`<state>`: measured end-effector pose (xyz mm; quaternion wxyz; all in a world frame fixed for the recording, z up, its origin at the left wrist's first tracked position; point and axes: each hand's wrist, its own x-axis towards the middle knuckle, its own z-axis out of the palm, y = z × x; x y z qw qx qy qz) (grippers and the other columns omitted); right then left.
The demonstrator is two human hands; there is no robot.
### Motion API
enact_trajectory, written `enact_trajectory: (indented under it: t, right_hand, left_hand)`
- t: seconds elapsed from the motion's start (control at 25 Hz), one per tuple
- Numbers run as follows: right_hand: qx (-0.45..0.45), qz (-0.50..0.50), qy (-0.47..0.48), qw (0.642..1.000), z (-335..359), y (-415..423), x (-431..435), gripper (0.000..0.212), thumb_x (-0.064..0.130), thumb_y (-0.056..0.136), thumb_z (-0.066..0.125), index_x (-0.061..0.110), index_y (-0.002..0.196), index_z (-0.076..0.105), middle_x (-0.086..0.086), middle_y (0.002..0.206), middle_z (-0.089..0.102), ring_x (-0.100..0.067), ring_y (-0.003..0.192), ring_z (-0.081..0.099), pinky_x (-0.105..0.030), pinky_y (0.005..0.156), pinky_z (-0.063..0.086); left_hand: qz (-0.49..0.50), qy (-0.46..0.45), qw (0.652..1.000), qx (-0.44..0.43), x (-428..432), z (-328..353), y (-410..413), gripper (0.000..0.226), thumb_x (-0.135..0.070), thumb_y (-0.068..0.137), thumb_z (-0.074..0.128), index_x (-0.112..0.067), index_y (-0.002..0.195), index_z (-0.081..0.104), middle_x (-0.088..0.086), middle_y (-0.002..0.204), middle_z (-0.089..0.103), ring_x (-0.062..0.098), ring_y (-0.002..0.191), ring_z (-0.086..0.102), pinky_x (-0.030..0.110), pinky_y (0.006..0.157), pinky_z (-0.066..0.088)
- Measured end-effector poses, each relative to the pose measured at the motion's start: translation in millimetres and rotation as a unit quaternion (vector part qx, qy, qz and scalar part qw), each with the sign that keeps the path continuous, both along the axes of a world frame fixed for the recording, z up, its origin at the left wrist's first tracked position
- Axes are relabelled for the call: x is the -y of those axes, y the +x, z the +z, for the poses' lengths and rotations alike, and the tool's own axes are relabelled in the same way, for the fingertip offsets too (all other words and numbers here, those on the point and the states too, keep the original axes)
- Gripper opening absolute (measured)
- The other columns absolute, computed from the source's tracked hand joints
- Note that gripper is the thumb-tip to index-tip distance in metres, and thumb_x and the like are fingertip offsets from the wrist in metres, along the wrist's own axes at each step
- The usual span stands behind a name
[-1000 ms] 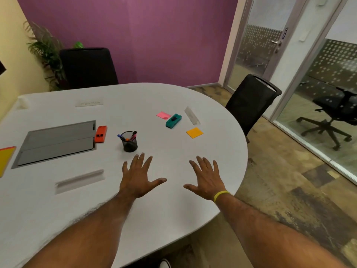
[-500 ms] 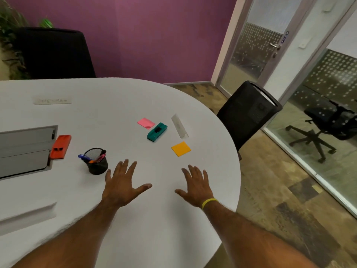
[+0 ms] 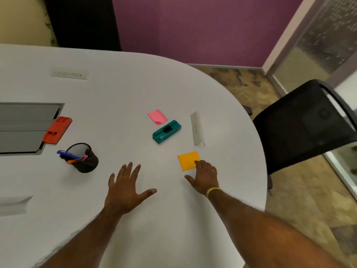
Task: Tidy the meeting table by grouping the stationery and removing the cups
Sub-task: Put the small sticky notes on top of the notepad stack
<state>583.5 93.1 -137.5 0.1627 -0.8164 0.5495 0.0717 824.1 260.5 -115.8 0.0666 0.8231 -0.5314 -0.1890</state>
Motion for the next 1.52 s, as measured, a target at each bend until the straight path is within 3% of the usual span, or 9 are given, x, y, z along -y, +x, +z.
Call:
enact_trajectory:
  t: [0.16,0.6,0.68,0.8,0.96,1.08,1.16,1.36,1.52]
  right_hand:
    - [0.010,-0.099,0.052,0.994,-28.5,11.0,44.8,0.082,0.060,0.082,0.064,0.012,0.141,0.034,-0.012,0.135,0.045,-0.032,0.126,0.043,-0.044,0.103,0.037]
    - [-0.007,-0.238,0.120,0.964,-62.0,34.8,98.4,0.093,0.061,0.057,0.085,0.015,0.126,0.043,-0.010,0.128,0.048,-0.032,0.124,0.044,-0.044,0.102,0.036]
    - [0.024,-0.238,0.143,0.960,-56.8,34.8,105.9,0.081,0.046,0.061,0.088,0.015,0.123,0.045,-0.011,0.125,0.052,-0.032,0.121,0.049,-0.044,0.101,0.040]
    - [0.230,-0.169,0.222,0.932,-44.6,39.1,112.1,0.039,0.008,0.074,0.081,0.016,0.105,0.058,-0.011,0.102,0.064,-0.032,0.097,0.063,-0.045,0.089,0.055]
    - [0.331,0.002,0.289,0.898,-16.8,79.4,114.4,0.027,0.009,0.085,0.074,0.022,0.108,0.071,0.014,0.071,0.064,-0.010,0.075,0.064,-0.029,0.075,0.056]
    - [0.365,0.049,0.337,0.867,-7.5,120.9,116.5,0.032,0.009,0.086,0.073,0.018,0.116,0.069,0.015,0.062,0.065,-0.009,0.073,0.065,-0.030,0.079,0.058]
    - [0.362,0.067,0.362,0.857,-5.3,145.5,118.9,0.036,0.008,0.084,0.075,0.017,0.118,0.066,0.012,0.061,0.066,-0.007,0.070,0.067,-0.032,0.079,0.059]
    - [0.376,0.030,0.199,0.905,-6.7,208.8,162.8,0.025,0.028,0.083,0.078,0.015,0.104,0.069,0.009,0.071,0.063,-0.004,0.066,0.060,-0.020,0.069,0.049]
    - [0.287,-0.034,0.057,0.956,-21.8,253.2,231.3,0.029,0.023,0.084,0.073,0.013,0.110,0.066,-0.004,0.103,0.069,-0.022,0.100,0.064,-0.026,0.088,0.048]
  left_hand:
    - [0.032,0.018,0.999,-0.017,10.9,-17.1,-24.9,0.118,-0.100,0.060,0.016,-0.032,0.156,0.005,-0.002,0.166,-0.001,0.017,0.152,-0.004,0.050,0.122,0.003]
    - [0.087,-0.086,0.989,-0.086,53.1,-21.9,-31.8,0.085,-0.077,0.081,0.035,-0.026,0.149,0.035,0.000,0.158,0.034,0.019,0.148,0.024,0.044,0.120,0.017]
    - [0.095,-0.101,0.986,-0.091,64.3,-21.4,-27.7,0.081,-0.072,0.083,0.038,-0.021,0.146,0.040,0.002,0.153,0.041,0.020,0.144,0.032,0.043,0.117,0.022]
    - [0.110,-0.125,0.973,-0.158,81.2,-19.2,-21.1,0.068,-0.062,0.089,0.052,-0.019,0.141,0.047,0.000,0.145,0.050,0.018,0.135,0.043,0.042,0.113,0.031]
    - [0.180,-0.121,0.932,-0.292,112.8,-18.8,-10.1,0.061,-0.041,0.087,0.068,-0.020,0.139,0.045,-0.006,0.131,0.051,0.015,0.119,0.051,0.033,0.096,0.044]
    - [0.292,-0.105,0.860,-0.406,129.5,-23.1,4.8,0.048,-0.034,0.090,0.068,-0.019,0.131,0.048,0.002,0.118,0.058,0.021,0.100,0.059,0.029,0.075,0.048]
    - [0.316,-0.119,0.850,-0.403,128.5,-30.9,17.3,0.025,-0.029,0.094,0.063,-0.016,0.115,0.057,0.006,0.107,0.063,0.020,0.089,0.061,0.027,0.068,0.047]
    - [0.431,-0.221,0.764,-0.427,131.0,-50.9,56.1,0.014,-0.020,0.096,0.059,-0.017,0.083,0.063,0.003,0.083,0.065,0.023,0.079,0.059,0.029,0.067,0.047]
    - [0.487,-0.265,0.689,-0.466,137.8,-67.4,78.6,0.010,-0.017,0.095,0.061,-0.024,0.089,0.065,0.001,0.093,0.069,0.023,0.085,0.066,0.038,0.077,0.054]
